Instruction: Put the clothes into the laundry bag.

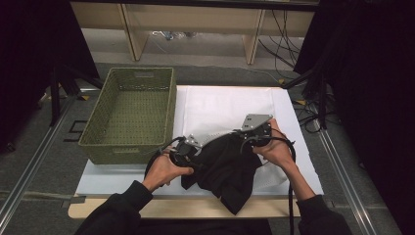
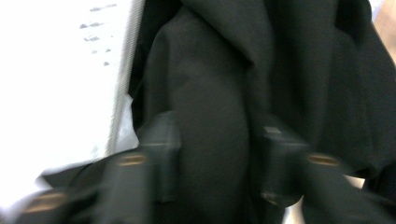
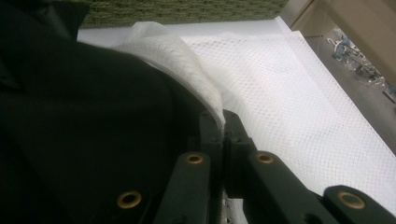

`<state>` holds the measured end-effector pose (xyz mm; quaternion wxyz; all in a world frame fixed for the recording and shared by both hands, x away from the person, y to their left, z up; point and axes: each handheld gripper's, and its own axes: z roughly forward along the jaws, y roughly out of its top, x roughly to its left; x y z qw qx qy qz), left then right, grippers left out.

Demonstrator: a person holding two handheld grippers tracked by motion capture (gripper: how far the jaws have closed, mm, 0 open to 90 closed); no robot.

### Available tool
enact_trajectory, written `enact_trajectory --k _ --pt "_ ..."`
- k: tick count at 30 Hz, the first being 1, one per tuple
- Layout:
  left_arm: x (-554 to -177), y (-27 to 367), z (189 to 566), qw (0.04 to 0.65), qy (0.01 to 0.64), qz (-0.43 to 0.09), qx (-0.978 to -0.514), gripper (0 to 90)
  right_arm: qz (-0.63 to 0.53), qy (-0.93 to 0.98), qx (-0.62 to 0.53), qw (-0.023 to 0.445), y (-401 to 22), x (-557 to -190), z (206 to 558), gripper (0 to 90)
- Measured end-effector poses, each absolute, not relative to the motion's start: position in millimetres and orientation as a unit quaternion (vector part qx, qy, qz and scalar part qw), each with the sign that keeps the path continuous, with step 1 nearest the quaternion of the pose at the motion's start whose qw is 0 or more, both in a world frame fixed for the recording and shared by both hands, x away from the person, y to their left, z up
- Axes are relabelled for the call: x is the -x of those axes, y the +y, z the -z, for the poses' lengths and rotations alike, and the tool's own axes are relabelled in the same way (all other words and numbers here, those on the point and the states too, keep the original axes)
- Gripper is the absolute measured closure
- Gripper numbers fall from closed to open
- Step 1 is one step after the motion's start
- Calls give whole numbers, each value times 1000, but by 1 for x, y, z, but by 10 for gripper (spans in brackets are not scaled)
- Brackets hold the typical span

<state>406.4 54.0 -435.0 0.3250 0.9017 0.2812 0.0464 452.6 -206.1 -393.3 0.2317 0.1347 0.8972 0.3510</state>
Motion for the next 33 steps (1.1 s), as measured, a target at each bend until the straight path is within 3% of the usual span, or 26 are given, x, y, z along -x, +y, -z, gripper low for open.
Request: enact_trajectory --k 4,15,20,22,27,33 --pt "-403 44 428 340 274 -62 -898 708 -351 897 -135 231 -204 -451 394 895" --pt "-431 25 423 381 329 -80 -860 712 -357 895 -136 230 -202 -447 389 896" --pt "-439 22 437 386 355 -69 -849 608 -353 897 -136 228 -202 -449 392 895" --pt "-435 29 435 395 355 -57 -845 502 -353 898 -138 225 -204 -450 394 895" --pt "-419 44 423 387 344 -77 -852 338 -354 897 -140 226 -206 -451 394 895" --pt "-402 63 420 371 344 -115 -855 234 -353 897 -140 226 -206 -449 393 895"
